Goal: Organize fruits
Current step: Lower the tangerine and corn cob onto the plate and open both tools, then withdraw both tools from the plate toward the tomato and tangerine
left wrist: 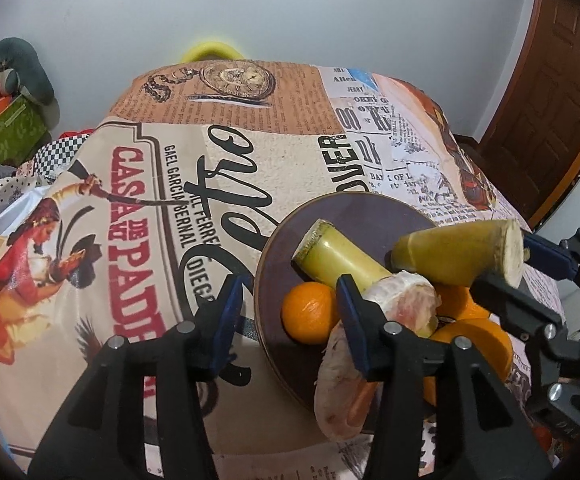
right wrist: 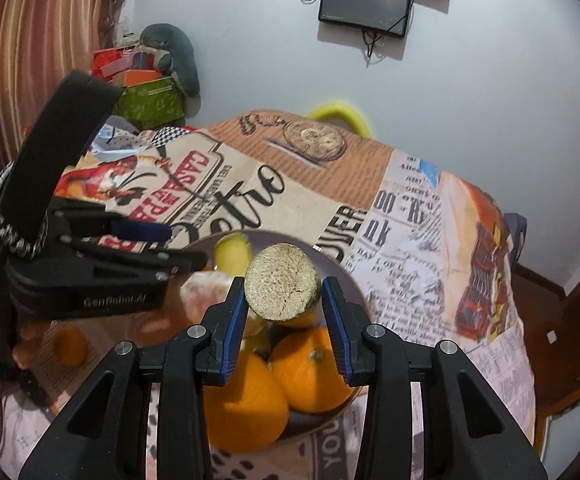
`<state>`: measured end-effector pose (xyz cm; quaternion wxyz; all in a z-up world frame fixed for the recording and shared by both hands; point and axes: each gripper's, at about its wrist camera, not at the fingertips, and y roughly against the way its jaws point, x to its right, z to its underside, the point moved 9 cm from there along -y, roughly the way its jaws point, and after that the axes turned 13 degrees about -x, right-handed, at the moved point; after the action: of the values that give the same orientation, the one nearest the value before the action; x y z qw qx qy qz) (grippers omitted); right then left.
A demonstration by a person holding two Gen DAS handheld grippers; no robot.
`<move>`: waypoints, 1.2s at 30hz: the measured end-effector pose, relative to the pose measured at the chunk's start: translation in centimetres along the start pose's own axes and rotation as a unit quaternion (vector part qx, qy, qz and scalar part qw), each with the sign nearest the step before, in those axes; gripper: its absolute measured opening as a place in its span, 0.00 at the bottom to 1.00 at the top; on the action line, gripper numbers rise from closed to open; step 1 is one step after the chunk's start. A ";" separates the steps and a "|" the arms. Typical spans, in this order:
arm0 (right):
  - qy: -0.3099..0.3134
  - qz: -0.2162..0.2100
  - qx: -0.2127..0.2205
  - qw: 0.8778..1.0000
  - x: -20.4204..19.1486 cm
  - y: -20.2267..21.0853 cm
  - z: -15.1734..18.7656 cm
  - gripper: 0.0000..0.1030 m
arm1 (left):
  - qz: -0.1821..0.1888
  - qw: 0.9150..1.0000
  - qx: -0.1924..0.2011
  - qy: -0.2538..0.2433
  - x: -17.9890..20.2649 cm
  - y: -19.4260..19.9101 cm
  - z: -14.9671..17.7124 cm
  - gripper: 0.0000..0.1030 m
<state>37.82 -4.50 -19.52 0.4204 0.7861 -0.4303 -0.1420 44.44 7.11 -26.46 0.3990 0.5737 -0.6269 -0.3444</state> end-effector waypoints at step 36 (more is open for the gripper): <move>-0.068 -0.009 0.029 0.997 -0.3 10.7 4.3 0.51 | -0.026 0.994 0.102 -0.017 2.5 16.7 7.6 0.59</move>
<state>29.10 -9.56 -13.78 0.3659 0.7904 -0.4546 -0.1861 30.19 6.18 -14.73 0.3192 0.6213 -0.6504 -0.2985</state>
